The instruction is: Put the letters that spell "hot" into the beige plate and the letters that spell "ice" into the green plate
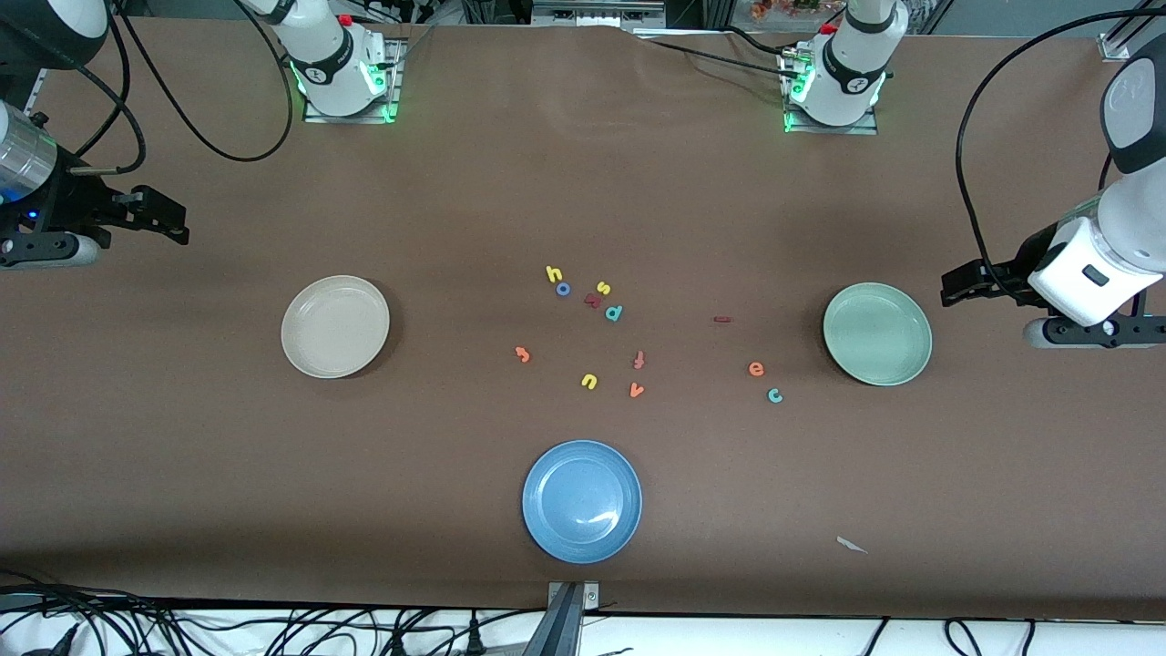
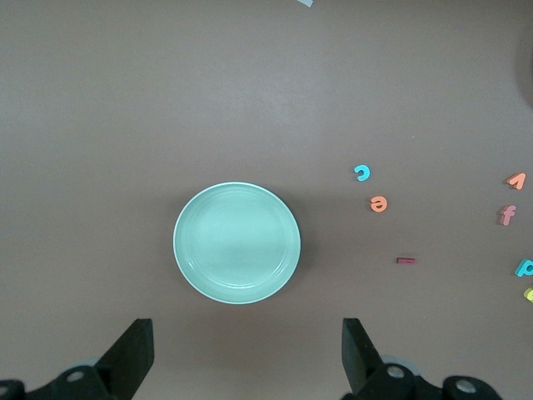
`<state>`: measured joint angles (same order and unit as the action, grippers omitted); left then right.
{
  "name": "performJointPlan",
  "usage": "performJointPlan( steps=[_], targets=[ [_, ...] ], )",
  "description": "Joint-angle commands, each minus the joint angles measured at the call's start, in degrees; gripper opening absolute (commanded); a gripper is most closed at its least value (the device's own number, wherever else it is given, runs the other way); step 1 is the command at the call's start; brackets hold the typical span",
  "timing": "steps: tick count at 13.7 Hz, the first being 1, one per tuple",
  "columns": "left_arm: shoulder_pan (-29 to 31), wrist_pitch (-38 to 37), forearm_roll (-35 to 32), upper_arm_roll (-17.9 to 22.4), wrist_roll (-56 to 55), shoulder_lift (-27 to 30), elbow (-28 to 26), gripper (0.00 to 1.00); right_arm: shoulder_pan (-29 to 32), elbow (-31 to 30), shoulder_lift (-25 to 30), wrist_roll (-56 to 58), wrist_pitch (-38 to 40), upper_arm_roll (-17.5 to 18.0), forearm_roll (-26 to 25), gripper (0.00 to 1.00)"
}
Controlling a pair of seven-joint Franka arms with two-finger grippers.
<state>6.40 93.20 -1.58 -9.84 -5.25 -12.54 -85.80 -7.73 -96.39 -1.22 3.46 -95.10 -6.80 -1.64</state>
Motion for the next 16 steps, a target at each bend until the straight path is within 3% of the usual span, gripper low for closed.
performJointPlan(
  steps=[1,16],
  targets=[
    [0.0,0.4,0.3,0.1,1.0,0.8,-0.7,0.99,0.3,-0.1,0.2,1.4,0.4,-0.1,1.1,1.00],
    [0.5,0.6,0.3,0.2,1.4,0.8,-0.3,0.99,0.3,-0.2,0.2,1.3,0.4,-0.1,3.5,1.00]
  ],
)
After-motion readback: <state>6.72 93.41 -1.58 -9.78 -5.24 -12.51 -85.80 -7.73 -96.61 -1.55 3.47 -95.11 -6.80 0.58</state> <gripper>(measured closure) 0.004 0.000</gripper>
